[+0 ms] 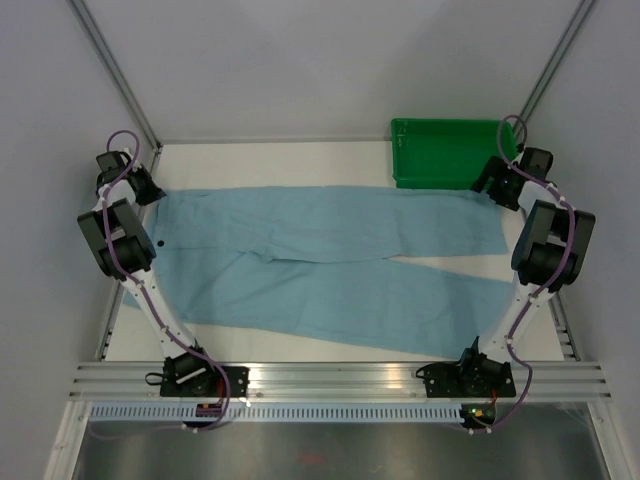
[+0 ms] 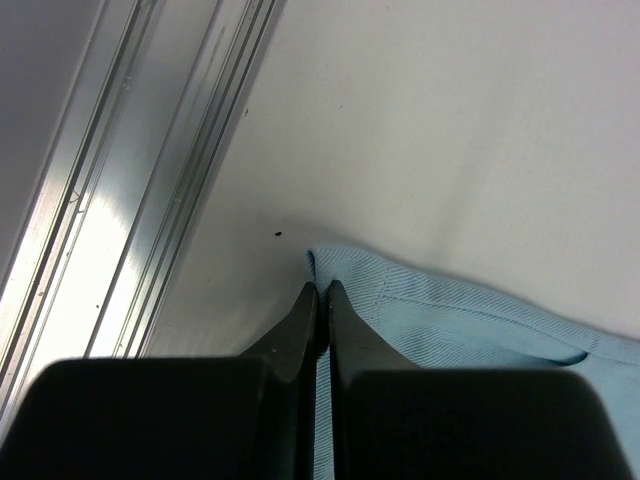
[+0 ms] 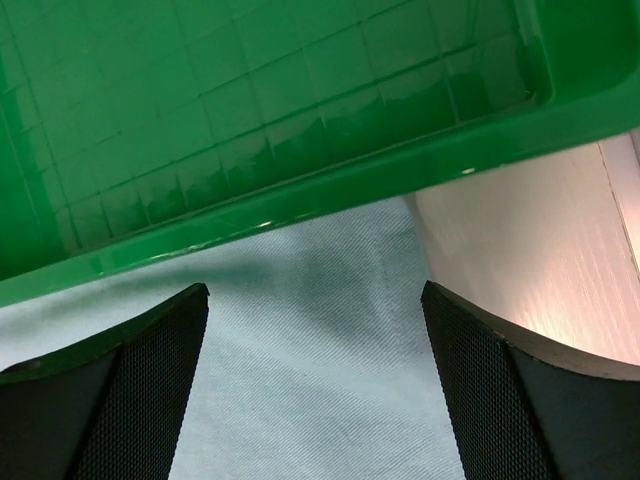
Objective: Fold and stack the trousers
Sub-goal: Flatten the trousers out, then fold the trousers
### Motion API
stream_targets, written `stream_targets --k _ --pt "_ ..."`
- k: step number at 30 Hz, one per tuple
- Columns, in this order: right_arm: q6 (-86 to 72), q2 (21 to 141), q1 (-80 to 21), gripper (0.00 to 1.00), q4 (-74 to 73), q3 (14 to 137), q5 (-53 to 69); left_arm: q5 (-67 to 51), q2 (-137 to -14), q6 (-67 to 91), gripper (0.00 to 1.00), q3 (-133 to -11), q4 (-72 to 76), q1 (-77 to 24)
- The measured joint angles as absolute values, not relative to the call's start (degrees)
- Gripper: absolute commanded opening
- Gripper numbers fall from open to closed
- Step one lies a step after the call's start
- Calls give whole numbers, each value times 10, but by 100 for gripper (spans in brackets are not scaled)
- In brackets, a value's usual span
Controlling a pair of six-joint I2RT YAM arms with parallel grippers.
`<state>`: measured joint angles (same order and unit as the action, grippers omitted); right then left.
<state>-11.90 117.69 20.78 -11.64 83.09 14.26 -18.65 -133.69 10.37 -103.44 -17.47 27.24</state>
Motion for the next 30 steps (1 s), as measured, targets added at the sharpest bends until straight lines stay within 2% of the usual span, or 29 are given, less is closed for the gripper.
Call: stream_targets --k 15,30 --pt "-22 1235 200 95 -155 899 81 -196 -1337 104 2 -1034 -174 273" --pt "-16 1262 200 84 -163 924 149 -205 -1337 99 2 -1034 -174 273"
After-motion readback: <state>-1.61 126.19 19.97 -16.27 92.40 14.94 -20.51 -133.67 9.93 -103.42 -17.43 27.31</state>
